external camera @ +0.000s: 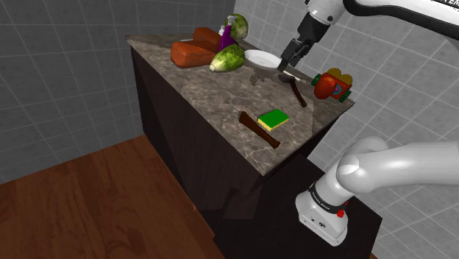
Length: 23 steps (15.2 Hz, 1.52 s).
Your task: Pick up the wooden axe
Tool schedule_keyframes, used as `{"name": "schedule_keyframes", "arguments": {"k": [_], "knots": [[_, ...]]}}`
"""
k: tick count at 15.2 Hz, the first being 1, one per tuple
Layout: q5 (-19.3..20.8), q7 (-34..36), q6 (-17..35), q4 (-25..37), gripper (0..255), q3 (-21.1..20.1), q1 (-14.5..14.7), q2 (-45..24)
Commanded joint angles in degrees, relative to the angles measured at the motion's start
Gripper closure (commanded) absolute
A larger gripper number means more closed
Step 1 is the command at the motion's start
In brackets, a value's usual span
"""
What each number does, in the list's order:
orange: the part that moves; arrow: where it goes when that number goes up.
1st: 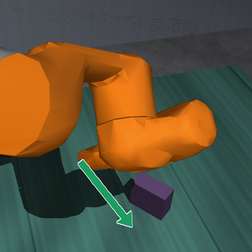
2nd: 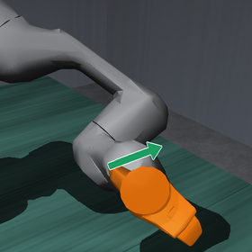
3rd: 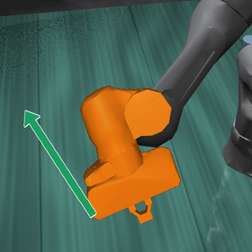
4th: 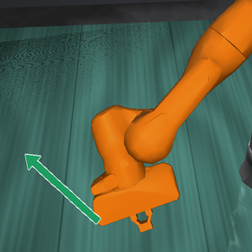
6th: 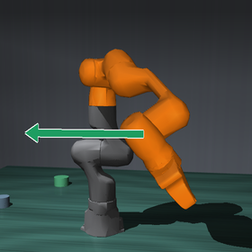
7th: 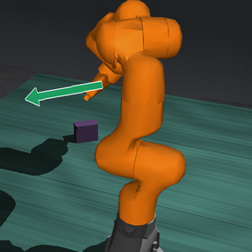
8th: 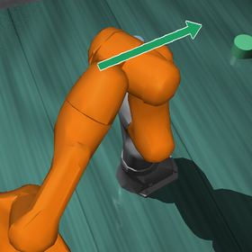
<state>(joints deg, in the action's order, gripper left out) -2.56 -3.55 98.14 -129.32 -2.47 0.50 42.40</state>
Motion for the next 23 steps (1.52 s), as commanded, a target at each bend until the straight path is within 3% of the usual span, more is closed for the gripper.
{"name": "schedule_keyframes", "arguments": {"k": [1, 23], "knots": [[0.00, 0.00, 0.00, 0.00, 0, 0.00, 0.00, 0.00], [3.86, 3.27, 13.40, 7.82, 0, 14.35, -13.55, -28.50]]}}
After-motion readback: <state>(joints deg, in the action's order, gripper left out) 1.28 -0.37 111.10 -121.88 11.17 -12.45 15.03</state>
